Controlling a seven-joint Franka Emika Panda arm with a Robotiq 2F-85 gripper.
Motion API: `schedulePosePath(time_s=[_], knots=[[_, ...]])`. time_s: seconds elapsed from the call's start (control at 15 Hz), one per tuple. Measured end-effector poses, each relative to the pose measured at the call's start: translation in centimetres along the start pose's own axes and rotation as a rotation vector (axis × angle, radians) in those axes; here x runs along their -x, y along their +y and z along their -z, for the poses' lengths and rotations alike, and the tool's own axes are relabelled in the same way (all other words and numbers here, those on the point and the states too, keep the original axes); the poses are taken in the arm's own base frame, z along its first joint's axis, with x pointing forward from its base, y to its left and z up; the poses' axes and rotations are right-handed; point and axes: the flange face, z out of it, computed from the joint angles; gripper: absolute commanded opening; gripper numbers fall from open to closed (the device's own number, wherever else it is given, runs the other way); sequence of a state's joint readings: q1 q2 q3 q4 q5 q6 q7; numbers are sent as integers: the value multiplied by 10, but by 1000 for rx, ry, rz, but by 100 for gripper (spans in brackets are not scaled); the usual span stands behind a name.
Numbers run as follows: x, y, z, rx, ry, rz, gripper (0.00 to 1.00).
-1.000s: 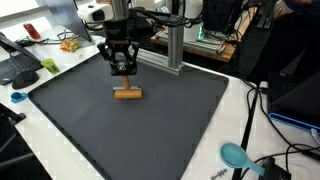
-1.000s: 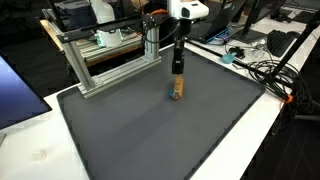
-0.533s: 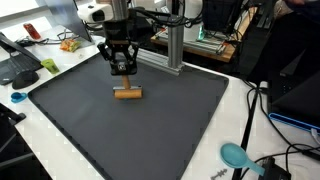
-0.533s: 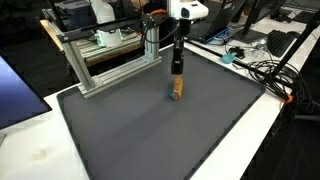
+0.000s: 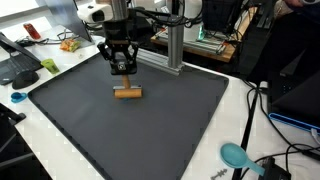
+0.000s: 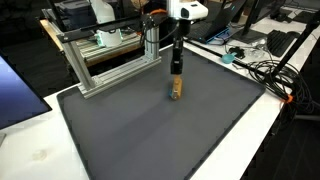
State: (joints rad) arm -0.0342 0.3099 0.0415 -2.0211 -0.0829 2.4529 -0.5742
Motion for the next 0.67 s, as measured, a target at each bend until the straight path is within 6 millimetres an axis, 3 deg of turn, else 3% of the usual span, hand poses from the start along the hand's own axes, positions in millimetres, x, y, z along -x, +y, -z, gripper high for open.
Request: schedulePosePath(time_s=[0.67], knots=[[0,1,1,0,-24,15,23]])
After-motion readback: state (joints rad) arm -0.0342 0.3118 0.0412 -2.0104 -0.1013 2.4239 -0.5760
